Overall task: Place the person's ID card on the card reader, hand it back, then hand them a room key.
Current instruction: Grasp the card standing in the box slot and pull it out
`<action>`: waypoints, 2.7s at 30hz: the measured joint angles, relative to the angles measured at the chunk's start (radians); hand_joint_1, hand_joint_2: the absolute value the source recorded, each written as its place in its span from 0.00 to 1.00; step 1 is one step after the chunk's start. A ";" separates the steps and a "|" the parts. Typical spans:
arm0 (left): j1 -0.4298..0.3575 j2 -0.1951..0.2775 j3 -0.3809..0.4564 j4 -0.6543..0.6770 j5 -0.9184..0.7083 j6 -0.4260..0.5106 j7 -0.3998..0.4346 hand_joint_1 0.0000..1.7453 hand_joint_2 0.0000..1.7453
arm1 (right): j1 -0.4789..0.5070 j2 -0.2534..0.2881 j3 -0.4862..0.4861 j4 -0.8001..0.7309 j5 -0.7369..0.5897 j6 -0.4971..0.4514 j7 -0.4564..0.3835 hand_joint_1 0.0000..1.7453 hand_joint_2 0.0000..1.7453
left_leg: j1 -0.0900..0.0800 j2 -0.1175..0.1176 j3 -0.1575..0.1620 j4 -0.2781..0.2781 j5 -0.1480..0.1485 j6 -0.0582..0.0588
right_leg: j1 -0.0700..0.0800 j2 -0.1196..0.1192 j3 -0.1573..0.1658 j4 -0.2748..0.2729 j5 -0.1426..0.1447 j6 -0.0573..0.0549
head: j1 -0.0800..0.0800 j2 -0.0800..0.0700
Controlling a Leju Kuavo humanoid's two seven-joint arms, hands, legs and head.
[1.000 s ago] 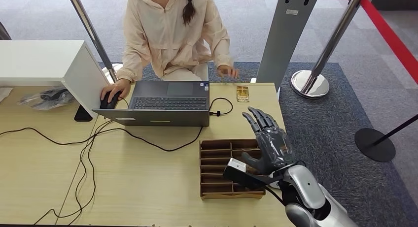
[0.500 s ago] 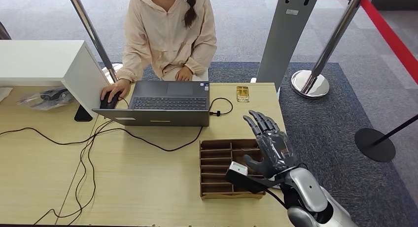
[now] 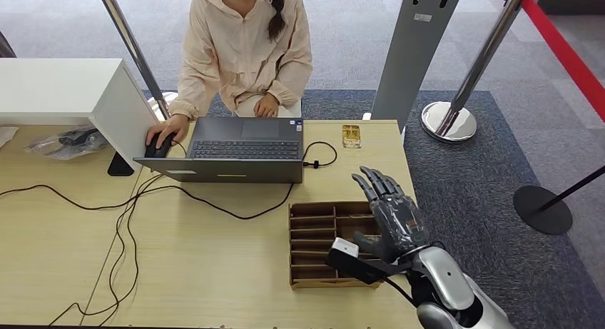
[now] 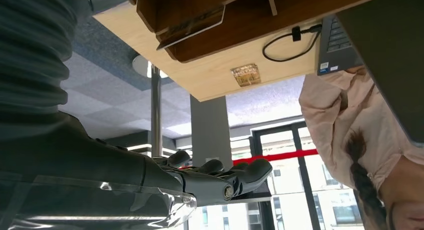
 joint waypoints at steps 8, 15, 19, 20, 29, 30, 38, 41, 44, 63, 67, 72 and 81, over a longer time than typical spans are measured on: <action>0.000 0.000 0.000 0.000 0.000 -0.002 0.000 0.00 0.00 | 0.000 -0.017 0.000 -0.001 -0.013 0.023 0.010 0.06 1.00 | 0.000 0.000 0.000 0.000 0.000 0.000 | 0.000 0.000 0.000 0.000 0.000 0.000 | 0.000 0.000; 0.000 0.001 0.000 0.000 0.003 -0.004 0.002 0.00 0.00 | 0.002 -0.028 0.000 -0.001 -0.021 0.026 0.019 0.26 1.00 | 0.000 0.000 0.000 0.000 0.000 0.000 | 0.000 0.000 0.000 0.000 0.000 0.000 | 0.000 0.000; 0.000 0.002 0.000 0.000 0.003 -0.006 0.004 0.00 0.00 | 0.002 -0.034 0.000 -0.001 -0.022 0.026 0.020 0.37 1.00 | 0.000 0.000 0.000 0.000 0.000 0.000 | 0.000 0.000 -0.001 0.000 0.000 0.000 | 0.000 0.000; 0.000 0.002 0.000 0.000 0.003 -0.006 0.004 0.00 0.00 | 0.002 -0.034 0.000 -0.001 -0.022 0.027 0.021 0.39 1.00 | 0.000 0.000 -0.001 0.000 0.000 0.000 | 0.000 0.000 -0.001 0.000 0.000 0.000 | 0.000 0.000; 0.000 0.004 0.000 0.000 0.003 -0.007 0.003 0.00 0.00 | 0.002 -0.033 0.002 -0.001 -0.022 0.030 0.023 0.36 1.00 | 0.000 0.000 -0.001 0.000 0.000 0.000 | 0.000 0.000 -0.001 0.000 0.000 0.000 | 0.000 0.000; 0.000 0.005 0.000 0.000 0.003 -0.007 0.004 0.00 0.00 | 0.002 -0.033 0.003 -0.001 -0.022 0.029 0.023 0.35 1.00 | 0.000 0.000 -0.001 0.000 0.000 0.000 | 0.000 0.000 -0.001 0.000 0.000 0.000 | 0.000 0.000; 0.000 0.005 0.000 0.000 -0.001 -0.010 0.008 0.00 0.00 | 0.002 -0.021 0.012 -0.001 -0.015 0.029 0.023 0.23 1.00 | 0.000 0.000 -0.001 0.000 0.000 0.000 | 0.000 0.000 -0.001 0.000 0.000 0.000 | 0.000 0.000; 0.000 0.005 0.000 0.000 -0.005 -0.010 0.008 0.00 0.00 | -0.001 -0.010 0.018 -0.001 -0.005 0.030 0.020 0.21 1.00 | 0.000 0.000 -0.001 0.000 0.000 0.000 | 0.000 0.000 -0.001 0.000 0.000 0.000 | 0.000 0.000; -0.001 0.005 0.000 0.000 -0.009 -0.010 0.008 0.00 0.00 | -0.009 0.003 0.025 0.003 0.007 0.033 0.016 0.22 1.00 | 0.000 0.000 -0.002 0.000 0.000 0.000 | 0.000 0.000 -0.001 0.000 0.000 0.000 | 0.000 0.000; -0.003 0.005 0.000 0.000 -0.028 -0.010 0.006 0.00 0.00 | -0.072 0.091 0.067 0.115 0.027 0.001 -0.019 0.33 1.00 | 0.000 0.000 -0.003 0.000 0.000 0.000 | 0.000 0.000 -0.002 0.000 0.000 0.000 | 0.000 0.000; -0.003 0.005 0.000 0.000 -0.029 -0.010 0.004 0.00 0.00 | -0.082 0.107 0.073 0.166 0.019 -0.016 -0.022 0.35 1.00 | 0.000 0.000 -0.003 0.000 0.000 0.000 | 0.000 0.000 -0.003 0.000 0.000 0.000 | 0.000 0.000; -0.003 0.005 0.000 0.000 -0.029 -0.008 0.001 0.00 0.00 | -0.085 0.112 0.074 0.207 0.005 -0.033 -0.022 0.36 1.00 | 0.000 0.000 -0.003 0.000 0.000 0.000 | 0.000 0.000 -0.003 0.000 0.000 0.000 | 0.000 0.000; -0.002 0.005 0.000 0.000 -0.029 -0.004 -0.003 0.00 0.00 | -0.083 0.113 0.074 0.255 -0.022 -0.067 -0.028 0.36 1.00 | 0.000 0.000 -0.003 0.000 0.000 0.000 | 0.000 0.000 -0.003 0.000 0.000 0.000 | 0.000 0.000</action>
